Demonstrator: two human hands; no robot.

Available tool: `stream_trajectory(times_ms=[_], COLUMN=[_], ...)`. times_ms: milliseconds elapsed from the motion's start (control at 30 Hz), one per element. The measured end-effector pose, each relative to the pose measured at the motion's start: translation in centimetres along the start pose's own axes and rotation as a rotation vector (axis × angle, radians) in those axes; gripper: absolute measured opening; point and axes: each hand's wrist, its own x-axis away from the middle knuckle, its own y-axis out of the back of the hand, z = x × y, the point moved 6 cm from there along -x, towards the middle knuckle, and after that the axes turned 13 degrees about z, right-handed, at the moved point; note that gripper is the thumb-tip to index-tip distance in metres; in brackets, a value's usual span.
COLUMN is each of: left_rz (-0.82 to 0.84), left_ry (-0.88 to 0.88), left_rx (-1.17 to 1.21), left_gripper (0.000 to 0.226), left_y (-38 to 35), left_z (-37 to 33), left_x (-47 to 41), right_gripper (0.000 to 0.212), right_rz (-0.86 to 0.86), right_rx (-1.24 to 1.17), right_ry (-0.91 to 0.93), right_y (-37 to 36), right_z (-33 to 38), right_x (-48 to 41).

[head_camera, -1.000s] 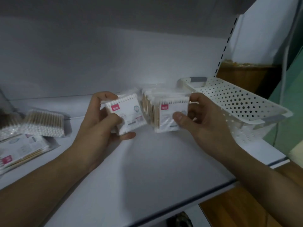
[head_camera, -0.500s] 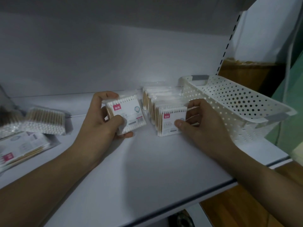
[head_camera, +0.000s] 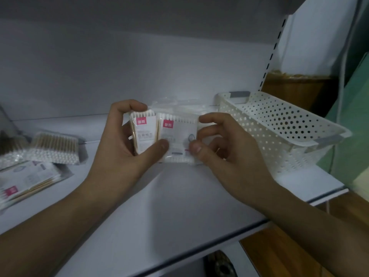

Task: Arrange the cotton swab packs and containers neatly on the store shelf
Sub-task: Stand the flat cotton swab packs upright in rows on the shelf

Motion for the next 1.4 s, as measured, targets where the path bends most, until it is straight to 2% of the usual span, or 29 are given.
stream_trajectory(times_ms=[167,267,367,500,667,867,1200,1333,1400], left_rz=[0.002,0.037,0.031,-0.029,-0.063,-0.016,-0.021,-0.026,-0.023], left_ry=[-0.029,-0.032,-0.027,-0.016,0.035,0.044,0.062,0.069,0.049], left_rx=[-0.055,-0.089,-0.092,-0.109,-0.196,-0.242,-0.232,-0.222,-0.205], left_gripper=[0.064,0.067,0.063,0.038,0.062,0.058,0.056,0.063,0.073], left_y=[-0.5,-0.9,-1.2,0.0,1.2,0.3,0.2,-0.1,-0.3], left_z=[-0.8,-0.9,-0.8,0.2,1.5,1.6,1.2,0.9,0.4], left_x=[0.2,0.3,0.3,0.3,0.0,0.1,0.4,0.5,0.6], right_gripper=[0.05,0.049,0.04,0.023,0.018,0.038,0.044,0.051,0.055], right_rz=[-0.018,0.06,0.089,0.043,0.067,-0.018,-0.022,-0.033,-0.063], right_rx=[-0.279,-0.345,-0.278,-0.182,0.042,0.046,-0.011,0.009,0.109], right_ry=[-0.119,-0.155,-0.137,-0.099,-0.126,-0.157,-0.202,-0.24,-0.224], right_y=[0.0,0.4,1.1,2.7,2.8,3.4,3.0,3.2,3.5], right_z=[-0.8,-1.3,-1.7,-2.5,-4.1,-5.5,-5.9,-6.4,-6.1], right_x=[-0.6,-0.6,-0.3,0.2,1.2,1.5,0.8,0.8,0.9])
